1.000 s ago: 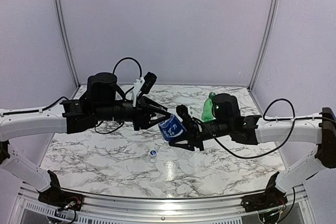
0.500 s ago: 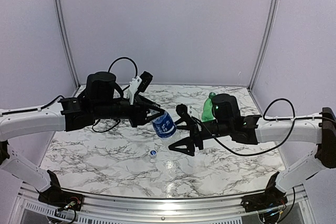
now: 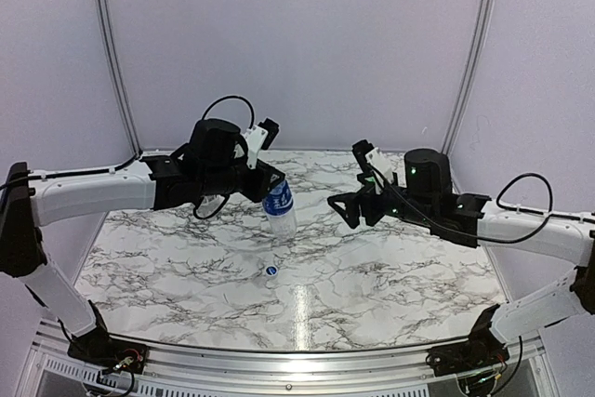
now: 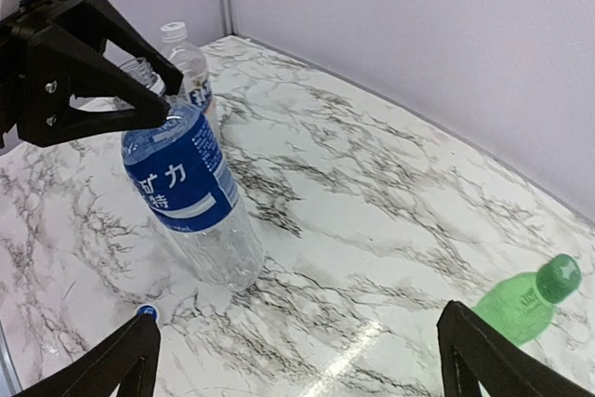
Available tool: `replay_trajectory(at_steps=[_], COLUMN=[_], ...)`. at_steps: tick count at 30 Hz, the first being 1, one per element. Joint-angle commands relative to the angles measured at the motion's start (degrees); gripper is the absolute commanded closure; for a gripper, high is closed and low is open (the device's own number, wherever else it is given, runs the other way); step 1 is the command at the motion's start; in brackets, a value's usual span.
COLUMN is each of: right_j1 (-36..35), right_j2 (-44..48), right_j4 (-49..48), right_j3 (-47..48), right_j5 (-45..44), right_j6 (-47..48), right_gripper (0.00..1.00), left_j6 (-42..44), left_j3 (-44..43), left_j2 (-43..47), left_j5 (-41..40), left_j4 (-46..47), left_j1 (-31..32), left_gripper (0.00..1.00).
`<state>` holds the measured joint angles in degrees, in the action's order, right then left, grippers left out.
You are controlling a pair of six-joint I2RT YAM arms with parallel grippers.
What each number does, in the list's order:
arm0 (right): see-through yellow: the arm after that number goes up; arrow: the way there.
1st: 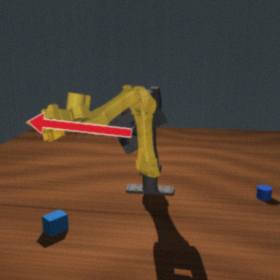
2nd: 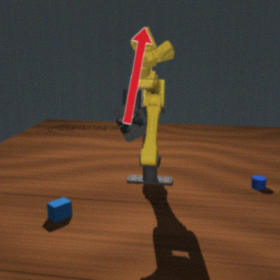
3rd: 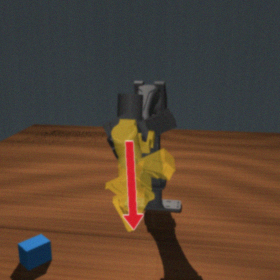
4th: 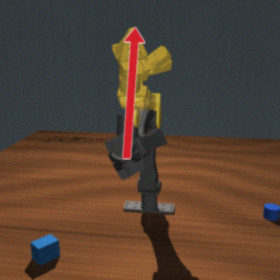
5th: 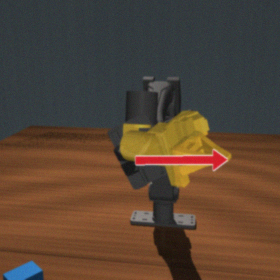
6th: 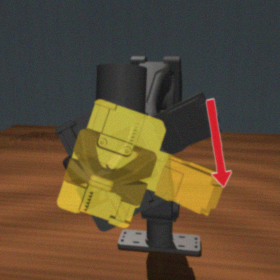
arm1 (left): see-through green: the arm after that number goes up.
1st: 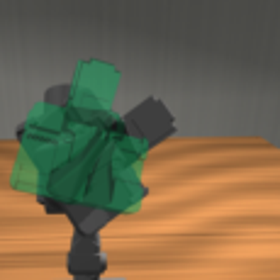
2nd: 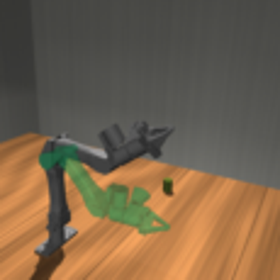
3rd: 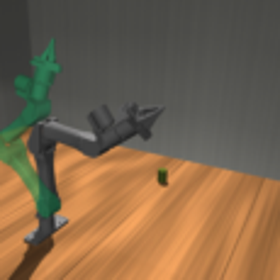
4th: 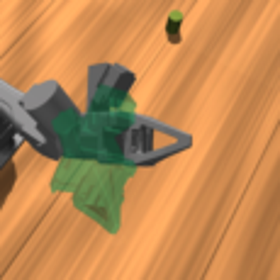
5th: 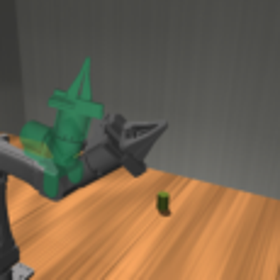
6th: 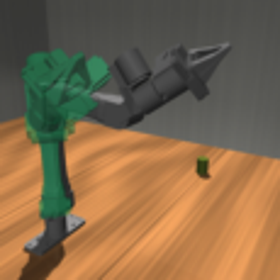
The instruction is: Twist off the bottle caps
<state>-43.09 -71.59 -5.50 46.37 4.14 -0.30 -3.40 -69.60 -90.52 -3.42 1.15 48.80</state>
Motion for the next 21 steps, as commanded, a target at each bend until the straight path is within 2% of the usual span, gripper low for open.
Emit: replay_trajectory(at_steps=[1,10,12,15,21], right_j1=[0.85,4.03,4.97,6.98,10.93], right_j2=[2.13,1.09,0.35,-1.05,-4.20], right_j4=[2.85,5.32,5.32,7.18,7.16], right_j3=[3.90,8.80,9.50,10.60,12.27], right_j5=[-14.95,-23.70,-24.67,-24.86,-22.17], right_j6=[-2.94,-2.99,-2.80,-2.99,-3.13], right_gripper=[0.02,0.01,0.01,0.01,0.01], left_j6=[1.15,1.64,1.64,1.64,1.48], left_j3=[-5.49,-9.08,-9.09,-8.70,-8.33], left_j2=[-4.46,-10.46,-11.04,-11.59,-11.61], left_j5=[-4.21,-4.33,-4.17,-3.91,-4.10], left_j4=[-3.36,-5.79,-5.96,-5.95,-5.98], left_j1=[-1.45,-2.39,-2.44,-2.47,-2.40], left_gripper=[1.00,1.00,0.97,0.89,0.63])
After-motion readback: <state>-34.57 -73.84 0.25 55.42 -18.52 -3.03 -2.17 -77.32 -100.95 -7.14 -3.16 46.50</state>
